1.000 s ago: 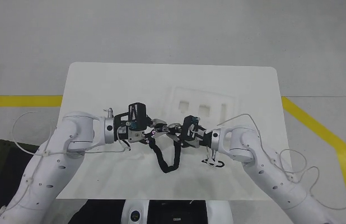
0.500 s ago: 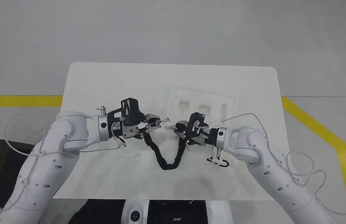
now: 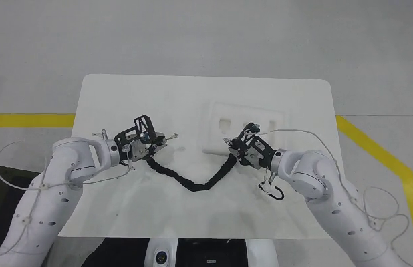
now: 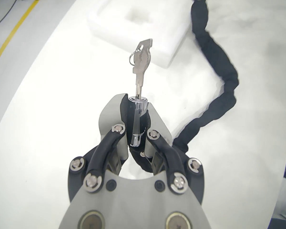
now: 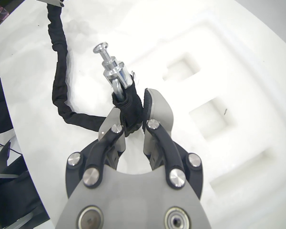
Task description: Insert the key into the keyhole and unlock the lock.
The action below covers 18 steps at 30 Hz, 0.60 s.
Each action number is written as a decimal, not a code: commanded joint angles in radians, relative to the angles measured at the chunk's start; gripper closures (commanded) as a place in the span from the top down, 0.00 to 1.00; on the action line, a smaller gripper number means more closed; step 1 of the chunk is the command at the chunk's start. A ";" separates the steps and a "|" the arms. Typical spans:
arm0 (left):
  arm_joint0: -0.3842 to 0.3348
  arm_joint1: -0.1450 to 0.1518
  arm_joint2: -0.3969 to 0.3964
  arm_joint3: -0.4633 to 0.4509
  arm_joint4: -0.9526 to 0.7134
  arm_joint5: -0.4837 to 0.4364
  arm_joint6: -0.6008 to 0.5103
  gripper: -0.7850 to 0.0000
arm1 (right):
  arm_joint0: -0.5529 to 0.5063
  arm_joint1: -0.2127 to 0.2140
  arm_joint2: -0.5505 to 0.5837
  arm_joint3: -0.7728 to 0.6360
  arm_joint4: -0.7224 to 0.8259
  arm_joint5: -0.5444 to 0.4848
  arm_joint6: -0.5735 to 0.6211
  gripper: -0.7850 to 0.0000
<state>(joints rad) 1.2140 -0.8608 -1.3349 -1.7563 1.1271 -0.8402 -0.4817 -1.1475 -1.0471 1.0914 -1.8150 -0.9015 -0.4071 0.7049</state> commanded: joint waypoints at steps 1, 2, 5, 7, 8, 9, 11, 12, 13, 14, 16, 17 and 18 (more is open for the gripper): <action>-0.009 -0.002 0.018 -0.005 0.015 0.026 -0.041 0.00 | 0.008 -0.002 -0.008 0.003 0.004 0.016 0.020 0.21; -0.014 -0.003 0.025 -0.008 0.026 0.037 -0.059 0.00 | 0.013 -0.004 -0.012 0.004 0.004 0.023 0.027 0.31; -0.032 -0.006 0.049 -0.015 0.045 0.062 -0.102 0.00 | 0.025 -0.007 -0.024 0.004 0.003 0.034 0.041 0.53; -0.047 -0.008 0.064 -0.016 0.056 0.075 -0.128 0.00 | 0.030 -0.008 -0.026 0.002 0.001 0.041 0.046 0.83; -0.055 -0.010 0.070 -0.015 0.058 0.080 -0.137 0.00 | 0.030 -0.008 -0.025 -0.001 0.002 0.042 0.046 0.86; -0.062 -0.011 0.076 -0.015 0.056 0.084 -0.143 0.00 | 0.029 -0.008 -0.021 -0.007 0.002 0.043 0.041 0.87; -0.076 -0.013 0.086 -0.010 0.055 0.089 -0.154 0.00 | 0.019 -0.006 -0.010 -0.025 0.000 0.041 0.029 0.91; -0.083 -0.014 0.092 -0.007 0.060 0.090 -0.164 0.00 | 0.012 -0.005 0.000 -0.038 0.001 0.038 0.019 0.92; -0.090 -0.015 0.098 -0.004 0.058 0.091 -0.168 0.00 | 0.003 -0.003 0.011 -0.053 -0.002 0.031 0.006 0.95; -0.096 -0.016 0.105 0.004 0.055 0.089 -0.173 0.00 | -0.007 0.000 0.023 -0.068 -0.005 0.020 -0.009 0.98; -0.111 -0.019 0.122 0.021 0.050 0.078 -0.189 0.00 | -0.032 0.005 0.050 -0.096 -0.001 -0.004 -0.041 1.00; -0.120 -0.020 0.130 0.032 0.046 0.073 -0.194 0.00 | -0.045 0.008 0.065 -0.109 -0.003 -0.015 -0.053 1.00; -0.129 -0.022 0.139 0.042 0.049 0.073 -0.203 0.00 | -0.058 0.010 0.080 -0.122 -0.003 -0.024 -0.066 1.00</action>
<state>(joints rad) 1.0963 -0.8810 -1.2068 -1.7280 1.1751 -0.7653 -0.6753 -1.1900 -1.0399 1.1528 -1.9224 -0.9041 -0.4202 0.6539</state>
